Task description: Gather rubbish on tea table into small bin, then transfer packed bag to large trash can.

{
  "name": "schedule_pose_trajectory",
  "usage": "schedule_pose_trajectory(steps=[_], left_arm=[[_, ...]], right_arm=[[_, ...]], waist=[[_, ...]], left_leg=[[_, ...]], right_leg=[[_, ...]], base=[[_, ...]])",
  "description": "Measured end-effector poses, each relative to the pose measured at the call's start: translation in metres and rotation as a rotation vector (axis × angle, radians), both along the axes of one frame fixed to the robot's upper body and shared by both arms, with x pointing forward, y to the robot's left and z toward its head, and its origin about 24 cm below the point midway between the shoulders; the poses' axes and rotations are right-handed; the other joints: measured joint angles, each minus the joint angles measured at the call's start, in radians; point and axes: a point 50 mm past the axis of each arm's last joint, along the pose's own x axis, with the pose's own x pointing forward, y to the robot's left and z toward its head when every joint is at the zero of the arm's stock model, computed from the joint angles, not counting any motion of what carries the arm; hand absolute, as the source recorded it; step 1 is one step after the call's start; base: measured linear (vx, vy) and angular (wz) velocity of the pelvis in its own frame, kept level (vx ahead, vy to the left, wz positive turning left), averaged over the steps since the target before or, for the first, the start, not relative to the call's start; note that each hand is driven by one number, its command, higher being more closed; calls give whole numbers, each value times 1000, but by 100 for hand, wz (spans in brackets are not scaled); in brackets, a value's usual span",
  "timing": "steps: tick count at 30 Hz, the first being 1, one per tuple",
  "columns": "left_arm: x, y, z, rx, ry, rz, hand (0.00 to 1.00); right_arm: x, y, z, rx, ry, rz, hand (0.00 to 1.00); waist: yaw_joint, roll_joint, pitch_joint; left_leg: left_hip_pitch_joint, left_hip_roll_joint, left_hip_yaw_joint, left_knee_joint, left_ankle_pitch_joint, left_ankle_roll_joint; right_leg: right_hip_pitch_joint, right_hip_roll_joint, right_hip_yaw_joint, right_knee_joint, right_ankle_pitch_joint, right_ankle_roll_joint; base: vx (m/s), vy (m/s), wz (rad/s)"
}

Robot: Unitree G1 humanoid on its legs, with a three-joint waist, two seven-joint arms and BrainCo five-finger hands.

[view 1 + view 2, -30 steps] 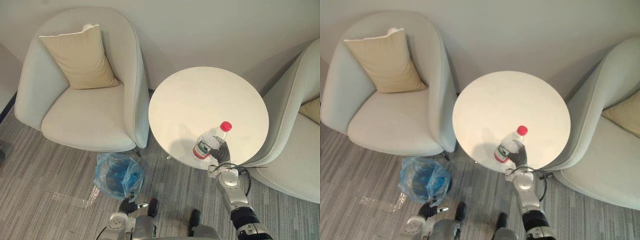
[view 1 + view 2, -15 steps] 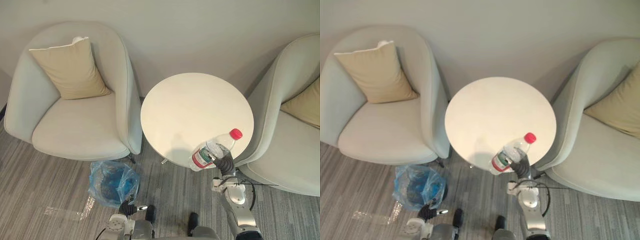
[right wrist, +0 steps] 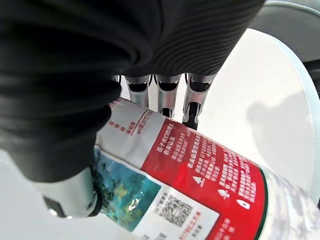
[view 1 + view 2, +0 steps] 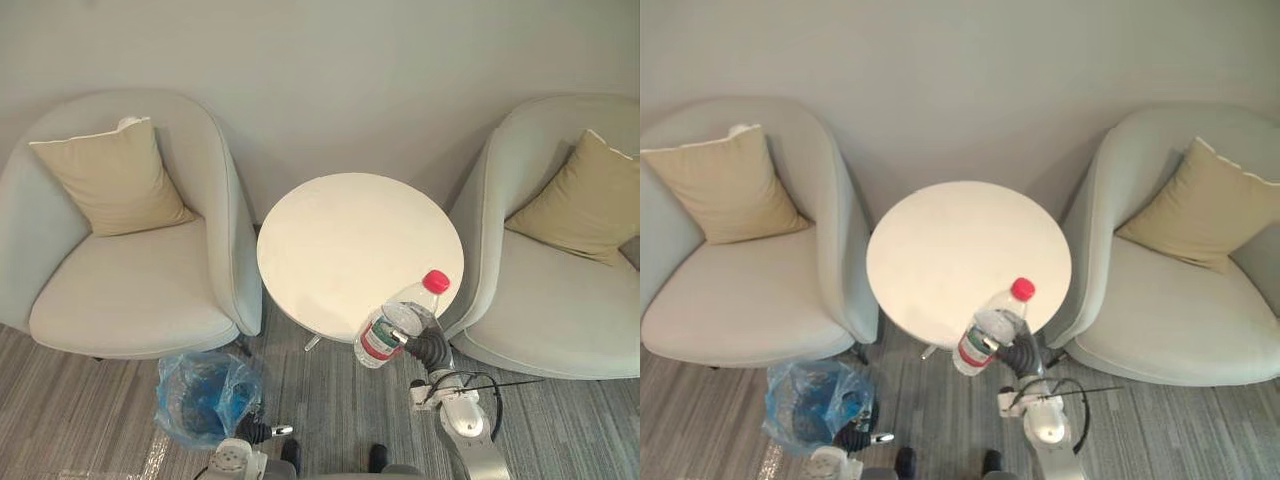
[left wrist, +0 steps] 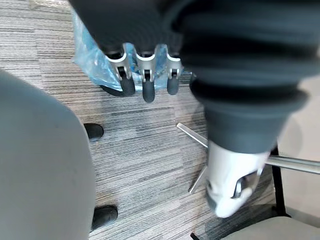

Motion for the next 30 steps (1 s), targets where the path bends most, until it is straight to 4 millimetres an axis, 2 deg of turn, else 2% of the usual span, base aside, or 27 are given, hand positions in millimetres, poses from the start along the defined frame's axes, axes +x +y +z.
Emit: schedule_pose_trajectory(steps=[3, 6, 8, 9, 10, 11, 12, 13, 15, 16, 17, 18, 19, 20, 21, 22, 25, 26, 28, 30], left_arm=[[-1, -3, 0, -1, 3, -18, 0], [2, -7, 0, -13, -11, -15, 0], [10, -14, 3, -26, -31, -15, 0], [13, -17, 4, -35, -48, -15, 0], [18, -17, 7, -38, -69, -19, 0], [21, -18, 8, -37, -77, -22, 0], [26, -18, 10, -40, -92, -19, 0], [26, -19, 10, -37, -92, -24, 0], [19, -27, 8, -53, -76, -42, 0], [17, -33, 6, -60, -66, -59, 0], [15, -41, 5, -67, -57, -102, 0], [14, -43, 5, -69, -53, -110, 0], [15, -43, 5, -62, -55, -128, 0], [17, -38, 6, -42, -62, -139, 0], [17, -38, 6, -41, -62, -139, 0], [17, -37, 6, -39, -61, -137, 0], [13, -36, 4, -36, -46, -133, 0], [13, -36, 4, -37, -46, -133, 0], [10, -34, 2, -29, -32, -136, 0], [10, -32, 2, -23, -32, -139, 0]], right_arm=[[0, 2, 0, 1, -1, 8, 100], [9, 5, 8, -15, -39, 34, 100], [20, 8, 19, -35, -92, 65, 100], [28, 7, 26, -53, -126, 72, 100], [34, 12, 32, -44, -158, 72, 100], [36, 13, 35, -36, -172, 65, 100], [41, 14, 39, -38, -189, 61, 100], [42, 15, 41, -47, -201, 54, 100], [42, 9, 40, -52, -201, 18, 100], [41, 4, 39, -54, -196, -15, 100], [41, -4, 39, -60, -197, -56, 100], [41, -7, 38, -61, -195, -68, 100], [41, -9, 33, -56, -174, -92, 100], [41, -7, 19, -44, -107, -107, 100], [40, -5, 13, -39, -80, -106, 100], [37, 2, 5, -31, -45, -90, 100], [34, 12, -3, -16, -8, -53, 100], [32, 10, -5, -18, 2, -56, 100], [24, 3, -12, -19, 37, -83, 100], [18, -4, -17, -23, 59, -110, 100]], waist=[[-1, 9, 2], [2, 28, 15], [8, 57, 37], [23, 79, 49], [27, 72, 55], [18, 63, 58], [26, 54, 64], [24, 49, 65], [-3, 52, 64], [-14, 55, 61], [-21, 71, 53], [-27, 75, 54], [-28, 66, 58], [-17, 24, 60], [-14, 21, 60], [-14, 7, 54], [-20, 12, 54], [-26, 18, 56], [-55, 13, 51], [-63, 2, 44]], left_leg=[[-3, -3, -23, 6, 2, -1], [-70, -6, -75, 29, 22, -11], [-127, 4, -102, 36, 48, -27], [-168, 13, -106, 60, 65, -47], [-207, -1, -118, 34, 141, -108], [-212, -6, -88, 13, 159, -114], [-243, 7, 48, 171, 76, -12], [-234, 25, 158, 289, -8, 40], [-130, 69, 298, 324, -74, -20], [-71, 83, 324, 269, -85, -40], [6, 86, 336, 112, -84, -59], [17, 90, 336, 66, -84, -57], [29, 95, 331, 11, -86, -51], [29, 79, 315, 3, -64, -42], [31, 74, 313, 6, -62, -39], [41, 62, 313, 12, -65, -30], [42, 33, 310, 25, -78, -6], [36, 27, 292, 30, -80, -1], [18, 13, 218, 37, -82, 3], [0, -6, 152, 22, -60, 6]], right_leg=[[12, 0, -19, -5, 1, 0], [-26, -2, -65, 19, -2, -5], [-85, 0, -94, 79, -21, -14], [-129, 14, -93, 126, -36, -32], [-157, 40, -94, 125, -44, -65], [-156, 14, -117, 107, -31, -76], [-185, -15, -166, 136, -27, -89], [-182, -31, -198, 150, -29, -91], [-155, -45, -273, 150, -29, -92], [-147, -44, -313, 152, -28, -90], [-150, -29, -359, 150, -21, -82], [-150, -20, -374, 147, -16, -79], [-150, -10, -395, 144, -9, -74], [-148, -26, -396, 147, 0, -68], [-148, -35, -394, 158, 2, -66], [-147, -53, -384, 183, -3, -59], [-152, -86, -340, 222, -7, -41], [-156, -84, -292, 238, -15, -30], [-156, -50, -69, 259, -66, -13], [-163, -27, 16, 269, -132, 0]], base=[[-43, -12, 20], [-80, -30, 54], [-120, -59, 46], [-165, -73, 64], [-178, -83, 87], [-202, -62, 108], [-136, -58, 97], [-97, -52, 104], [-91, -5, 118], [-132, 121, 133], [-127, 142, 114], [-159, 167, 98], [-166, 138, 63], [-167, 119, 46], [-139, 97, 15], [-133, 123, -6], [-136, 109, 1], [-112, 65, 39], [-27, 40, 95], [35, -44, 101]])
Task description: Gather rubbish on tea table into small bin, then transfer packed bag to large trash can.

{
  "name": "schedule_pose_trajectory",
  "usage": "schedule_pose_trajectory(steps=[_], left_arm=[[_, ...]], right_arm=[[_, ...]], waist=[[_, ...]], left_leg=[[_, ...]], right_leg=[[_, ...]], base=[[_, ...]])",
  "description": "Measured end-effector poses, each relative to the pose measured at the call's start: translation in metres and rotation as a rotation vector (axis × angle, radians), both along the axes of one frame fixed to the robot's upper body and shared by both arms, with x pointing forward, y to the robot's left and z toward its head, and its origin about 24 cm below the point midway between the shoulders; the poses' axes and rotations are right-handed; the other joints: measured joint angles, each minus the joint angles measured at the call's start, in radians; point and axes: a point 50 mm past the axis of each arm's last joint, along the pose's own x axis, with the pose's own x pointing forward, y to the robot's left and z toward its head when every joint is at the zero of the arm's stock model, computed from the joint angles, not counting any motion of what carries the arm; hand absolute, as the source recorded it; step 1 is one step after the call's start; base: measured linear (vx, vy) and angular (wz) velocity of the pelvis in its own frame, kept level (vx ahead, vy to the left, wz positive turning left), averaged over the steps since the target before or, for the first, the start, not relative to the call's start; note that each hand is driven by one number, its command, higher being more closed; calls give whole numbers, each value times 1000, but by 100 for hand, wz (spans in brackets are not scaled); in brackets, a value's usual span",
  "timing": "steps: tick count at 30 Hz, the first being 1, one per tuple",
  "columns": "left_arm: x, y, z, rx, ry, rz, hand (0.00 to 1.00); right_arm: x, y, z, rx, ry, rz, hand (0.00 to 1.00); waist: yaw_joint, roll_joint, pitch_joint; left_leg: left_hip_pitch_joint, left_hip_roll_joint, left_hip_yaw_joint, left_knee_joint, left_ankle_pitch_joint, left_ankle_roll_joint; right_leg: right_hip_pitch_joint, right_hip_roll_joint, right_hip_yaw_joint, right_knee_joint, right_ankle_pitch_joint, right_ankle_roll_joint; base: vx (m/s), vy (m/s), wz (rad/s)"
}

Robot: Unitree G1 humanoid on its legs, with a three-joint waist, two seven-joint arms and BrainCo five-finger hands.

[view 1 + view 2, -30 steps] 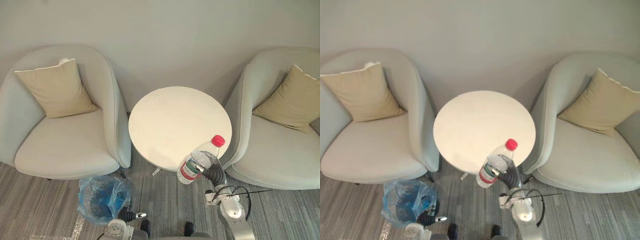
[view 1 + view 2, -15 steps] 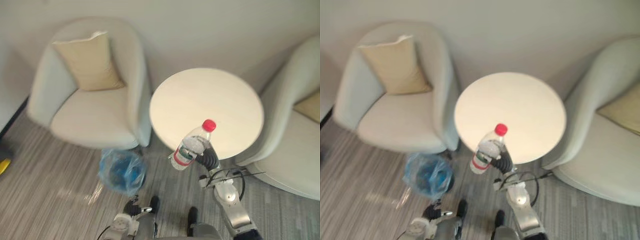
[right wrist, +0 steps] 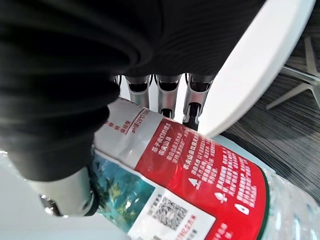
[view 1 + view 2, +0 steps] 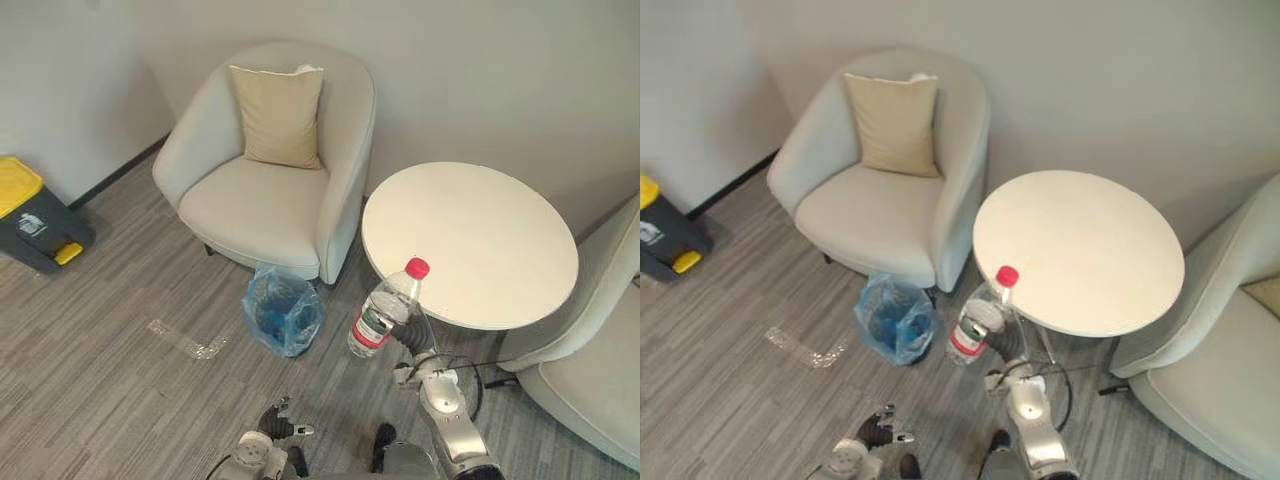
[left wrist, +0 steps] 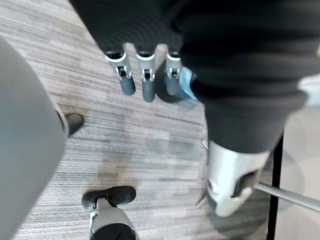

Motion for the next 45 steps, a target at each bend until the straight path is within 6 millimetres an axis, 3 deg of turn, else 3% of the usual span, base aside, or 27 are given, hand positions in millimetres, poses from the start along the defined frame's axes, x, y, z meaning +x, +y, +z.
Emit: schedule_pose_trajectory(steps=[4, 6, 8, 11, 14, 16, 19, 20, 21, 24, 26, 28, 31, 33, 35, 36, 38, 39, 42, 45], left_arm=[[-2, 2, -1, -1, 13, 22, 0], [-2, 3, -1, 2, 11, 25, 0], [-2, 5, -1, -1, 9, 45, 0], [7, 5, 5, -40, -47, 130, 0], [9, 9, 7, -50, -64, 180, 0], [9, 11, 7, -44, -65, 180, 0], [15, 11, 9, -43, -75, 169, 0], [15, 10, 8, -37, -70, 160, 0], [11, 7, 6, -35, -52, 142, 0], [9, 11, 5, -16, -45, 125, 0], [9, 16, 5, -1, -39, 123, 0], [7, 17, 3, 13, -25, 103, 0], [5, 21, 2, 33, -15, 78, 0], [4, 25, 2, 46, -13, 85, 0], [3, 27, 2, 52, -12, 100, 0], [2, 28, 1, 56, -6, 100, 0], [0, 36, 1, 76, 0, 101, 0], [1, 36, 1, 74, 4, 117, 0], [-6, 26, -3, 47, 29, 123, 0], [-8, 23, -4, 43, 36, 116, 0]], right_arm=[[-10, -14, -7, 6, 35, -66, 100], [-16, -18, -11, 8, 60, -80, 100], [-17, -17, -12, 34, 65, -82, 100], [-18, -12, 0, 57, 16, -63, 100], [-16, 2, 10, 88, -35, -7, 100], [-6, 3, 18, 95, -80, -10, 100], [-5, -2, 15, 97, -67, -49, 100], [-5, -4, 9, 85, -43, -49, 100], [-6, -8, 8, 69, -36, -53, 100], [-8, -4, -2, 65, 12, -31, 100], [-9, 3, -4, 69, 24, 3, 100], [-11, 12, -11, 75, 56, 42, 100], [-15, 17, -18, 59, 94, 71, 100], [-15, 21, -21, 60, 110, 91, 100], [-13, 23, -25, 55, 127, 107, 100], [-13, 22, -28, 53, 139, 106, 100], [-19, 21, -33, 53, 166, 98, 100], [-21, 16, -36, 38, 184, 95, 100], [-25, -1, -39, -6, 202, 72, 100], [-24, -9, -38, -14, 200, 40, 100]], waist=[[-3, -11, -3], [4, -24, -14], [2, -27, -19], [20, -18, -18], [61, -21, -30], [61, -24, -31], [62, -24, -8], [63, -24, -12], [59, 4, -13], [65, -4, -14], [65, -14, -11], [59, -24, -4], [47, -42, 0], [50, -49, -7], [52, -38, -6], [51, -37, -8], [48, -79, -20], [42, -69, -19], [46, -7, -50], [44, 7, -55]], left_leg=[[0, -20, -120, -44, 48, 9], [-2, -34, -170, -22, 40, 7], [-48, -30, -197, 73, 5, 4], [-181, 12, -78, 407, -77, 9], [-215, 65, 50, 544, -88, 8], [-221, 61, 49, 505, -87, 8], [-258, 44, 44, 528, -84, 13], [-234, 18, 6, 367, -102, 22], [-215, 32, -17, 269, 12, 27], [-160, 40, 25, 189, 6, 26], [-128, 37, 54, 142, 7, 27], [-68, 28, 96, 73, 4, 25], [-12, 9, 117, 22, 11, 35], [-8, 14, 123, 12, 12, 35], [-8, 39, 119, 12, 9, 23], [-8, 46, 112, 16, 11, 11], [-17, 14, 80, 48, 0, -7], [-13, 19, 53, 67, -4, -10], [-19, 55, 8, 51, -7, -28], [-12, 85, -44, 34, -6, -38]], right_leg=[[18, 27, 46, 61, -101, 53], [51, 22, 31, 67, -111, 17], [83, 24, 15, 58, -84, 12], [132, 52, 0, 58, -54, 2], [229, 62, 6, -28, -48, -13], [224, 61, 7, -66, -34, -23], [229, 47, 28, -98, -14, -22], [223, 41, 46, -99, -12, -18], [221, 62, 61, -95, -10, -15], [189, 57, 126, -59, -20, -6], [139, 54, 158, 22, -35, 8], [54, 50, 185, 205, -50, 28], [-47, 28, 180, 405, -67, 26], [-66, 13, 142, 364, -119, 11], [-72, 21, 111, 226, -120, 11], [-68, 29, 116, 136, -90, 10], [-46, 9, 131, 12, 42, -4], [-30, 11, 112, 23, 41, 1], [11, 45, 64, -41, 35, -14], [56, 76, 15, -89, 45, -27]], base=[[111, -82, 95], [194, -64, 93], [204, 1, 97], [106, 70, 74], [86, 5, 4], [99, -34, 3], [24, -13, 6], [17, 54, -12], [46, 109, -30], [47, 95, -57], [-22, 84, -63], [-55, 98, -64], [-12, 67, -26], [32, -10, -11], [64, -66, -4], [130, -116, 20], [131, -122, 50], [141, -150, 62], [207, -164, 37], [189, -140, 39]])
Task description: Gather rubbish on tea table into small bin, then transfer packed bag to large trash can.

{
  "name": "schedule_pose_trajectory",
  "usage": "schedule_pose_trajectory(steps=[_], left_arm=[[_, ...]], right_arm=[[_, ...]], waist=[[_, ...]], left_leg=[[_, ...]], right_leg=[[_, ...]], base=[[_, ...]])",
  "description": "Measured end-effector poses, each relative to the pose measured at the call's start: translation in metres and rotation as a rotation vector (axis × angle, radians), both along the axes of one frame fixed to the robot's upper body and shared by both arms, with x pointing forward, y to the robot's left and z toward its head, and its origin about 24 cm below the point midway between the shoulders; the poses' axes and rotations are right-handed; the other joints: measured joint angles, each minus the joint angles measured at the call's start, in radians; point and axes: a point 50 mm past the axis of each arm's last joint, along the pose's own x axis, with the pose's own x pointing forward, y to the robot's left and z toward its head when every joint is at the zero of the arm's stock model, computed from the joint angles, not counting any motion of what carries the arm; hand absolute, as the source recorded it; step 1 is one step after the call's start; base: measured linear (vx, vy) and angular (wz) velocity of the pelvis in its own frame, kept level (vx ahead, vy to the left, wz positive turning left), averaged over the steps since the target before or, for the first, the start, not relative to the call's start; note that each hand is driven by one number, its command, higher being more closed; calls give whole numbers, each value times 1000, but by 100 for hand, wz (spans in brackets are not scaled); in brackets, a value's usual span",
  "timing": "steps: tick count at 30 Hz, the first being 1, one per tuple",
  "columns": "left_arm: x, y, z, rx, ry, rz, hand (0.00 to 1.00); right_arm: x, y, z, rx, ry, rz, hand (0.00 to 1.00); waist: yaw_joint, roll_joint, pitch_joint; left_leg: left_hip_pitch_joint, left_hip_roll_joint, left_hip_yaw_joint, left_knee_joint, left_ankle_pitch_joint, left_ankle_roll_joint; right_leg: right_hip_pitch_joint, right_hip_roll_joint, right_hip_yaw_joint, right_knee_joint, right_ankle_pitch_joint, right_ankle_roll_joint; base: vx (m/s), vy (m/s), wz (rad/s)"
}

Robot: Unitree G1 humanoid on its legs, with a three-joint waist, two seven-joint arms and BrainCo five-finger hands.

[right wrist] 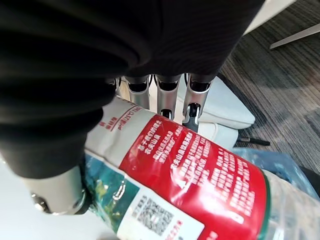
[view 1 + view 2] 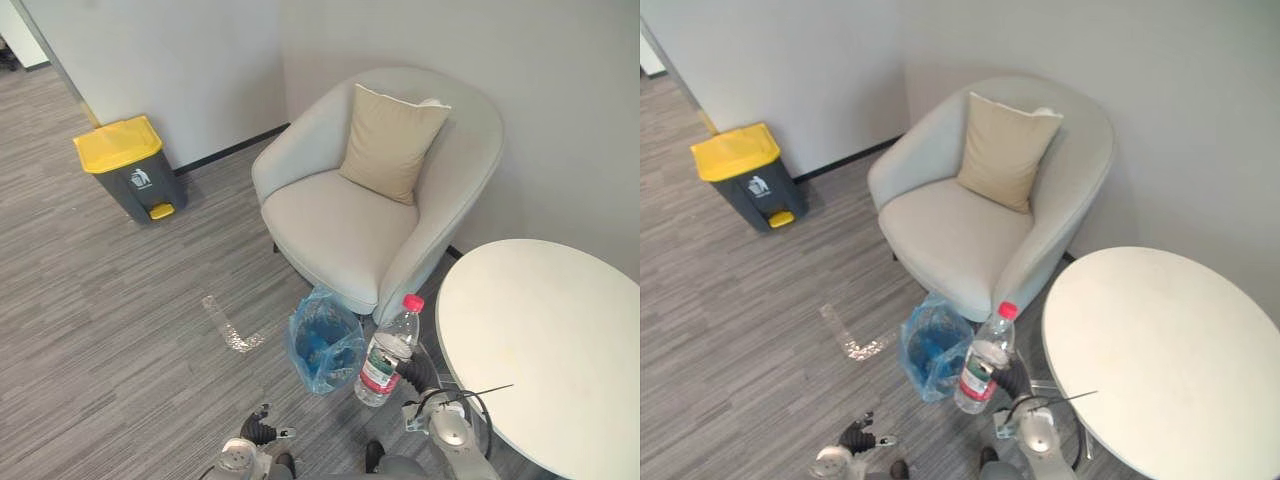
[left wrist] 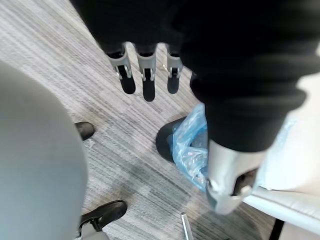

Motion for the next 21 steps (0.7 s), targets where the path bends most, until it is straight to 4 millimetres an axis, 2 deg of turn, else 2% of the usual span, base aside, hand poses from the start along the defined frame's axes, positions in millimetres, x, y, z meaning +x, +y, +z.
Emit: schedule_pose_trajectory(steps=[2, 6, 8, 9, 12, 14, 15, 18, 21], left_arm=[[1, 1, 1, 5, -4, -7, 0], [3, 2, 1, 11, -11, -20, 0], [8, 0, 3, 13, -25, -36, 0], [18, -1, 6, 12, -52, -41, 0], [47, -4, 19, 3, -142, -24, 0], [63, -2, 29, -5, -209, 33, 0], [66, -1, 31, -10, -222, 46, 0], [83, 1, 43, -29, -302, 116, 0], [99, 2, 55, -56, -372, 193, 0]], right_arm=[[1, 1, 1, -2, -4, 3, 100], [8, 5, 0, -42, -7, 40, 100], [15, 8, -3, -74, -3, 59, 100], [28, 11, 1, -97, -23, 75, 100], [57, 15, 21, -136, -114, 107, 100], [76, 21, 40, -145, -193, 110, 100], [79, 21, 44, -153, -210, 107, 100], [97, 24, 75, -184, -343, 89, 100], [116, 21, 105, -194, -459, 27, 100]], waist=[[2, -9, 1], [5, -24, 4], [5, -26, 20], [6, -23, 54], [22, -9, 152], [29, -3, 189], [34, -2, 191], [58, 11, 218], [66, 15, 227]], left_leg=[[18, 16, -18, -23, 4, -7], [8, 12, -18, -17, 4, -7], [-59, 0, -21, 36, -7, -3], [-128, -6, -33, 104, -22, 2], [-284, -17, -48, 250, -30, 8], [-403, -29, -48, 347, -59, 20], [-432, -32, -48, 372, -68, 21], [-584, -35, -56, 493, -107, 21], [-718, -38, -53, 540, -106, 17]], right_leg=[[22, 18, -16, -13, 1, -1], [18, 17, -13, -18, 4, -2], [-23, 2, -16, 1, 7, -4], [-74, -6, -19, 41, 7, -4], [-207, -28, -22, 162, 1, -1], [-324, -56, -33, 287, -56, 5], [-351, -63, -38, 315, -72, 2], [-486, -88, -50, 443, -130, -4], [-619, -115, -64, 520, -149, 0]], base=[[122, -92, 20], [52, -10, -1], [-48, 30, 6], [-115, 65, 24], [-202, 75, 33], [-221, 62, 39], [-231, 44, 35], [-236, 28, 26], [-223, 2, 32]])
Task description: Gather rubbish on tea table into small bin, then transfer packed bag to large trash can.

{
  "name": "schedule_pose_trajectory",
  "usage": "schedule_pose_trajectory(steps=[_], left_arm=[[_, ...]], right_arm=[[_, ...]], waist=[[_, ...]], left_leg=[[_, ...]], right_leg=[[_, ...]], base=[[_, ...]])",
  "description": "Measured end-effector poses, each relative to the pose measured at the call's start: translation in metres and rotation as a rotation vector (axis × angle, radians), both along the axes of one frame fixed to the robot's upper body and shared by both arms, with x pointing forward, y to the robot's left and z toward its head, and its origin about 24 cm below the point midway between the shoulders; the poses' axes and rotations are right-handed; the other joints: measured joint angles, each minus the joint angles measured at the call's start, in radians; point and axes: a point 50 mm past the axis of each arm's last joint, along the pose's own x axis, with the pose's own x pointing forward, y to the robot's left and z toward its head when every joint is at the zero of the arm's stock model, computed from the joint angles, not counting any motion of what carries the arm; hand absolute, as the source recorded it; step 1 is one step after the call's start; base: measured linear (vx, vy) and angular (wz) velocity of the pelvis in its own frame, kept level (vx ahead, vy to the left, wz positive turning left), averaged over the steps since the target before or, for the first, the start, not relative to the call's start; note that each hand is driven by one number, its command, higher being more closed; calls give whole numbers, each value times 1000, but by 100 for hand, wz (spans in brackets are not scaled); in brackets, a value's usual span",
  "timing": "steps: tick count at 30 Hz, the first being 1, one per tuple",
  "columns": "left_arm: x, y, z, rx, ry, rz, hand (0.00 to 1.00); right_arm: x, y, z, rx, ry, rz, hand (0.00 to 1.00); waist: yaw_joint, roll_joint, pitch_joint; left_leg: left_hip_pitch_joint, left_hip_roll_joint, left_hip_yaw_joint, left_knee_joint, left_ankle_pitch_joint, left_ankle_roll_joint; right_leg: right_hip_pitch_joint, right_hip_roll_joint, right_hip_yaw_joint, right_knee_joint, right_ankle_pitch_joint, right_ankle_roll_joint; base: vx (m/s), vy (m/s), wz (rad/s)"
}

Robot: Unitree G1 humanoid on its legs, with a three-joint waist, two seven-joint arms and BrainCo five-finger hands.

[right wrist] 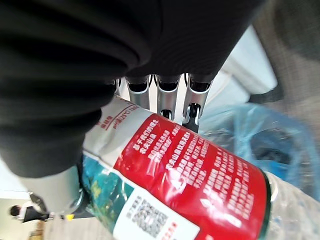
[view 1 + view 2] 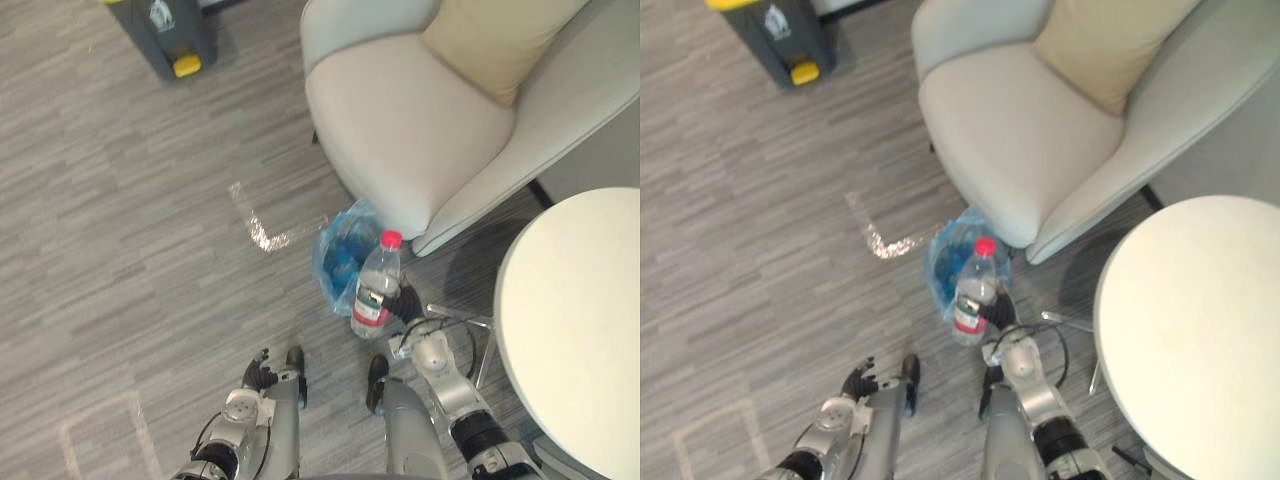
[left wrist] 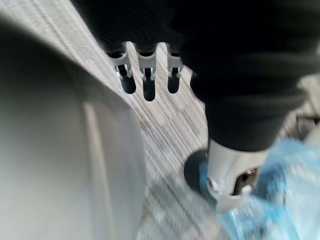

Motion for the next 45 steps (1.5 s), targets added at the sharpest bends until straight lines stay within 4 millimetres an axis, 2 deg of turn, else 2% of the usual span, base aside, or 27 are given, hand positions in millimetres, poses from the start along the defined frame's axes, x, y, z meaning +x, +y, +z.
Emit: schedule_pose_trajectory(steps=[3, 5, 8, 13, 15, 21, 28, 29, 34, 39, 45], left_arm=[[19, -6, 16, -54, -97, 53, 0], [29, -7, 26, -79, -149, 72, 0], [42, -14, 37, -126, -199, 95, 0], [67, -33, 61, -211, -295, 114, 0], [73, -39, 68, -229, -323, 108, 0], [82, -50, 79, -263, -353, 107, 0], [89, -59, 89, -272, -385, 77, 0], [91, -60, 91, -273, -394, 75, 0], [92, -65, 96, -279, -415, 75, 0], [93, -69, 100, -280, -429, 55, 0], [93, -68, 100, -279, -430, 57, 0]], right_arm=[[20, -9, 35, -11, -118, -60, 100], [37, -6, 64, -7, -202, -77, 100], [50, -3, 95, 0, -294, -100, 100], [71, -7, 150, -3, -418, -151, 100], [76, -13, 167, -16, -449, -174, 100], [84, -41, 213, 31, -524, -303, 100], [84, -67, 242, 75, -558, -412, 100], [85, -69, 243, 82, -557, -420, 0], [91, -74, 232, 74, -492, -445, 0], [91, -72, 234, 82, -494, -442, 0], [93, -66, 217, 64, -455, -426, 0]], waist=[[4, 7, 23], [9, 7, 33], [15, 10, 40], [47, 14, 65], [51, 18, 86], [58, 19, 89], [66, 19, 89], [66, 19, 89], [68, 19, 89], [68, 20, 88], [69, 20, 88]], left_leg=[[-98, 17, 32, -1, 46, 2], [-163, 20, 39, -2, 71, 7], [-232, 20, 40, -6, 94, 15], [-328, 11, 32, -34, 139, 15], [-340, 5, 23, -41, 150, 13], [-387, -9, 11, -74, 170, 9], [-424, -13, 10, -78, 173, 7], [-432, -13, 9, -74, 176, 6], [-436, -9, 11, -62, 176, 6], [-458, -2, 21, -34, 169, 8], [-462, 11, 38, -15, 162, 10]], right_leg=[[-102, -22, -10, 37, 1, 7], [-172, -24, -10, 41, 20, 2], [-240, -26, -10, 41, 42, -9], [-340, -37, -25, 47, 61, -22], [-349, -41, -34, 47, 61, -23], [-402, -53, -43, 49, 60, -24], [-443, -61, -49, 62, 54, -30], [-453, -61, -49, 68, 54, -31], [-457, -60, -49, 80, 51, -35], [-479, -58, -36, 99, 50, -37], [-488, -50, -20, 115, 50, -37]], base=[[-147, -38, 33], [-89, -6, 0], [-14, 5, -1], [27, 11, 10], [52, 3, 18], [42, 8, 13], [11, 7, 4], [0, 1, 3], [0, 0, 0], [-35, 0, -5], [-46, -6, -8]])
